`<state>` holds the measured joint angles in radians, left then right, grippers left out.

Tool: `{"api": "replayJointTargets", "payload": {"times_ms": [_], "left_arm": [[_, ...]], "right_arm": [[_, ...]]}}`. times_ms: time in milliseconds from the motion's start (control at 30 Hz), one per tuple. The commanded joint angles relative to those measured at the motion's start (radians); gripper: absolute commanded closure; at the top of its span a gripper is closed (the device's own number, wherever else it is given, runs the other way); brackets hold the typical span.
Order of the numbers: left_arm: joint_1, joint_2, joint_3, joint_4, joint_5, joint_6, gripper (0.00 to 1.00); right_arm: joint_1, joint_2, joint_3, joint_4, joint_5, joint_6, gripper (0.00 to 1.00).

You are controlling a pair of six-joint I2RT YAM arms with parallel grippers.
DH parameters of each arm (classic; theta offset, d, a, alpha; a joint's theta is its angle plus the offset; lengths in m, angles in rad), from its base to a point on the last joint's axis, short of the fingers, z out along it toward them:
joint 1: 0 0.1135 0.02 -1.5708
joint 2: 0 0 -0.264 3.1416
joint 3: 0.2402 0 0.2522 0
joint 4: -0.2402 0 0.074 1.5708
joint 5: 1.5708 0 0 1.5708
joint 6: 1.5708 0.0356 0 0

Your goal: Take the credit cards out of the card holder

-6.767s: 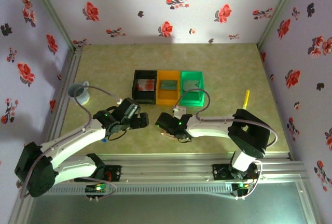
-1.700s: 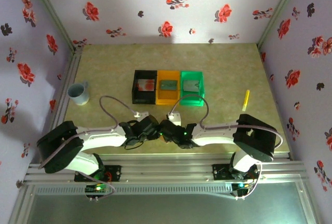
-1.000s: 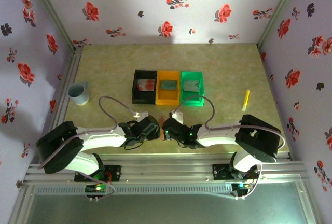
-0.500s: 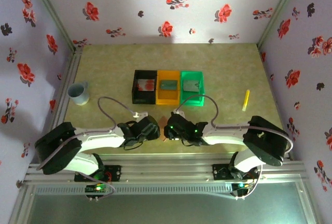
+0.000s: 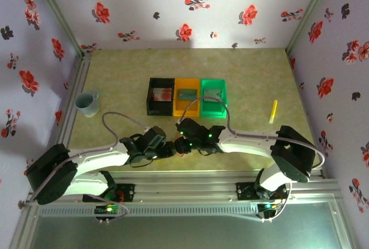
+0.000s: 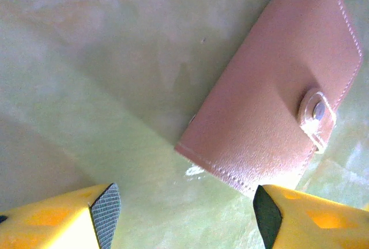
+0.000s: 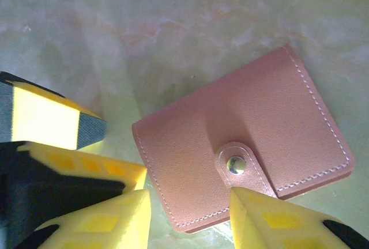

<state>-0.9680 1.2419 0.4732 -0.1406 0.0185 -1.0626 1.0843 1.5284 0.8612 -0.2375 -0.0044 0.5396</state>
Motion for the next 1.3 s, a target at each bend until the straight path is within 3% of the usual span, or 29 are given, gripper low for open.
{"api": "replayJointTargets", "payload": {"times_ms": [0, 567, 1033, 1267], "left_arm": [[0.013, -0.035, -0.018, -0.084, 0.038, 0.025, 0.34], [0.057, -0.101, -0.002, -0.172, 0.037, 0.068, 0.33], [0.06, -0.079, 0.027, -0.18, 0.037, 0.081, 0.32], [0.06, -0.069, 0.024, -0.173, 0.038, 0.082, 0.32]], "right_arm": [[-0.007, 0.043, 0.038, -0.087, -0.013, -0.098, 0.6], [-0.019, 0.119, 0.103, -0.133, 0.052, -0.188, 0.6], [-0.047, 0.192, 0.102, -0.11, 0.031, -0.192, 0.62], [-0.05, 0.211, 0.075, -0.079, 0.016, -0.172, 0.8]]}}
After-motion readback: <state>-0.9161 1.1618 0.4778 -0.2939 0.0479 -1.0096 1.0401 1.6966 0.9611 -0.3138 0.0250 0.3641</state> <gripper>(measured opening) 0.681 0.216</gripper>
